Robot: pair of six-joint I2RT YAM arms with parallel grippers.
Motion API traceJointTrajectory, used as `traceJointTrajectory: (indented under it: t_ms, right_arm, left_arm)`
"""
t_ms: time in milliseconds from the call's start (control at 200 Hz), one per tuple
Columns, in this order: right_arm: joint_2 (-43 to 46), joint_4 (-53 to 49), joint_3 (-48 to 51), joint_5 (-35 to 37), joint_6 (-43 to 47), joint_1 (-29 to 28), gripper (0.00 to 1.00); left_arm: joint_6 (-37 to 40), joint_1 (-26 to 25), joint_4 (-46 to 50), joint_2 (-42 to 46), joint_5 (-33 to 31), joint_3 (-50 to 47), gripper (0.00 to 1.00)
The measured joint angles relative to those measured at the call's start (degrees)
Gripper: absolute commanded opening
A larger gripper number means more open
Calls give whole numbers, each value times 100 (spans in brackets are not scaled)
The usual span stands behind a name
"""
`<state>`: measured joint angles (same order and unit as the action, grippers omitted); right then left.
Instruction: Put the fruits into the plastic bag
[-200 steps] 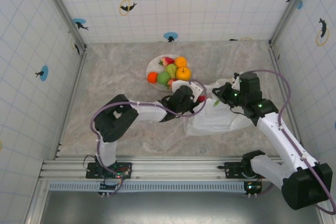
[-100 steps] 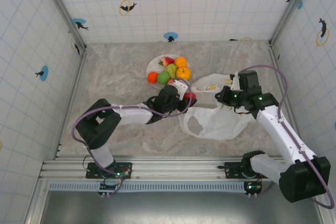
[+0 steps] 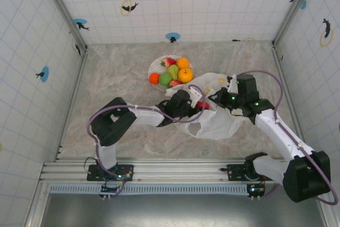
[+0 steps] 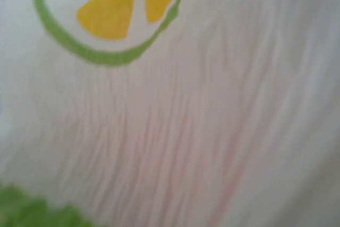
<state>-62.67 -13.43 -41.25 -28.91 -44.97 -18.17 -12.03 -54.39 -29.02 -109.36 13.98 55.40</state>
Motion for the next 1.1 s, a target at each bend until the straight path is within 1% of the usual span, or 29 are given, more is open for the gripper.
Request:
traceJointTrajectory:
  t_ms: [135, 260, 385, 485, 591, 691, 921, 986, 1101]
  right_arm:
    - [221, 507, 398, -94, -527, 4, 0]
    - [376, 741, 599, -149, -809, 92, 0]
    - [426, 758, 625, -234, -822, 328, 0]
    - [435, 603, 616, -299, -592, 566, 0]
    - [424, 188, 540, -302, -166, 815, 0]
    - [393, -83, 461, -299, 166, 949, 0]
    - [396, -155, 459, -302, 249, 994, 0]
    - [404, -122, 461, -299, 214, 994, 0]
    - [415, -28, 494, -299, 149, 994, 0]
  left_arm:
    - [-81, -11, -192, -374, -7, 334, 71]
    - [-192, -4, -372, -623, -87, 603, 80]
    - [-216, -4, -433, -616, -173, 614, 88]
    - [-195, 7, -348, -487, -249, 538, 89]
    - [-186, 50, -68, -107, -275, 356, 88]
    - [-170, 162, 210, 470, -289, 98, 87]
    - [-197, 369, 1128, 1858, -400, -575, 83]
    - [-378, 424, 1344, 2194, -452, -811, 83]
    - [-957, 505, 1698, 2656, -586, -1292, 84]
